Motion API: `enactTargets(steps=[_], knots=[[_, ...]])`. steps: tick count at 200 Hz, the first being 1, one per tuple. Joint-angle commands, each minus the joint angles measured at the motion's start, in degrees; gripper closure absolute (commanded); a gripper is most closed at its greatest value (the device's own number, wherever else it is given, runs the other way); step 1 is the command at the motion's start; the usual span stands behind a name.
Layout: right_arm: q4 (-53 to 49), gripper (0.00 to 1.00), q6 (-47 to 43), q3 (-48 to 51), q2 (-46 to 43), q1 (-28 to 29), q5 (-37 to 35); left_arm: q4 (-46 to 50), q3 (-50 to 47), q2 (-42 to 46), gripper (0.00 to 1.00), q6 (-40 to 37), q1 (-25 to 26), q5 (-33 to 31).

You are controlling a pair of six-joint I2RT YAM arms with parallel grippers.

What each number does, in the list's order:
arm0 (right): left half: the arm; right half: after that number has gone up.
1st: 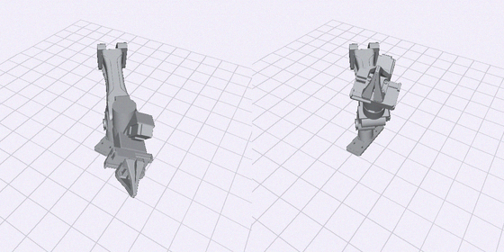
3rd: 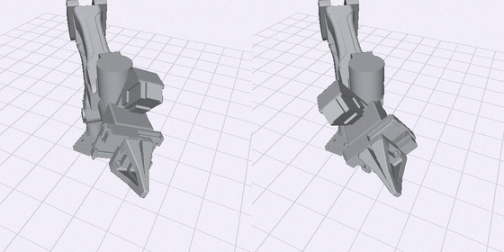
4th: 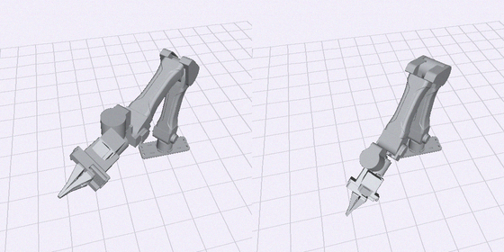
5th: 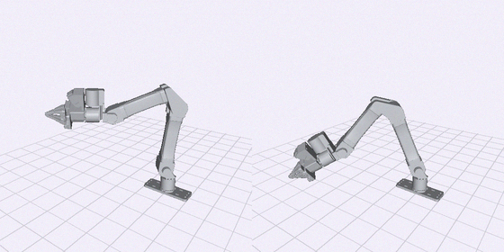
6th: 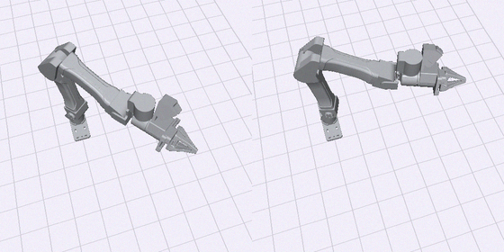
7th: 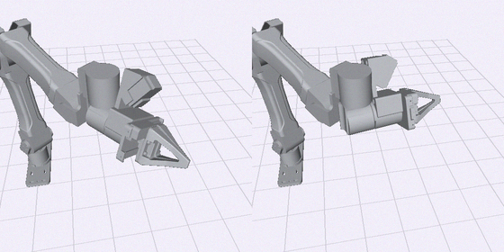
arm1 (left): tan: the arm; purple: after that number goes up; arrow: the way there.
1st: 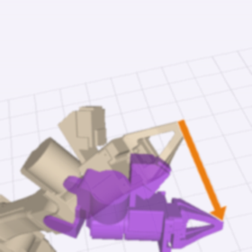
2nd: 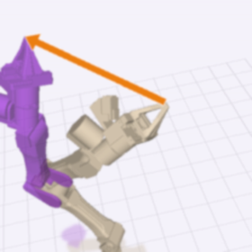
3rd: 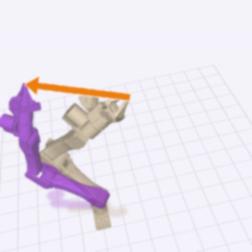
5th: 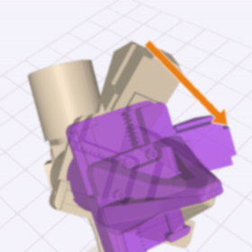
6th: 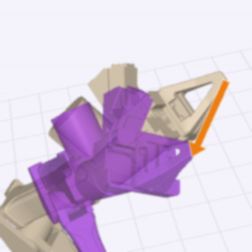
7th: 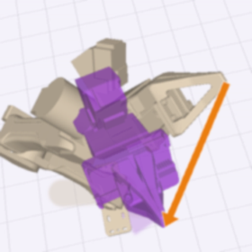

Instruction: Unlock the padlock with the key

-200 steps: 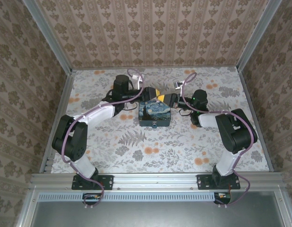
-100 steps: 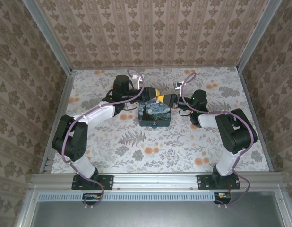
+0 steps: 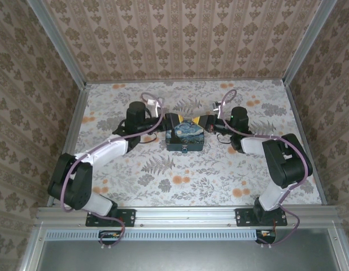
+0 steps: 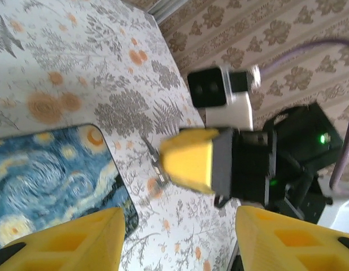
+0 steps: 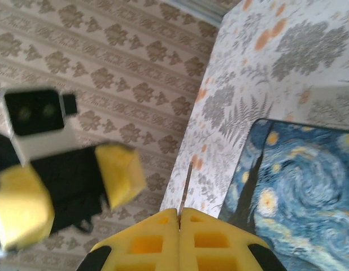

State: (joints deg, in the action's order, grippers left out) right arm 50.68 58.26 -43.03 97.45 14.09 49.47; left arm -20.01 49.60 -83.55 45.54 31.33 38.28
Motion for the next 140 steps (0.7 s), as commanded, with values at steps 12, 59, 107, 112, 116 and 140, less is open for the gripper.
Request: enactTargets(steps=[12,59,107,112,116,140], knots=[[-1.45,1.0,-1.12,-4.06,0.81,-0.12,-1.41,0.26,-6.22,2.16,0.45,-1.98,3.13,-6.64],[0.49,1.0,-1.32,-2.08,1.24,-0.39,-1.57,-0.44,-5.1,1.22,0.45,-1.3,2.95,-7.59],[1.65,1.0,-1.32,0.37,1.21,-0.97,-1.45,-1.16,-6.03,-0.06,0.46,-1.68,3.29,-6.91],[1.49,1.0,-1.23,0.26,1.57,-1.01,-1.52,-1.45,-6.33,-0.24,0.46,-1.65,3.37,-6.91],[1.67,1.0,-1.14,0.16,1.72,-1.05,-1.43,-1.72,-6.59,-0.33,0.46,-1.68,3.38,-6.85],[5.35,1.0,0.99,0.13,2.75,-1.09,0.59,-2.93,-7.81,-0.74,0.46,-1.42,3.65,-7.43]])
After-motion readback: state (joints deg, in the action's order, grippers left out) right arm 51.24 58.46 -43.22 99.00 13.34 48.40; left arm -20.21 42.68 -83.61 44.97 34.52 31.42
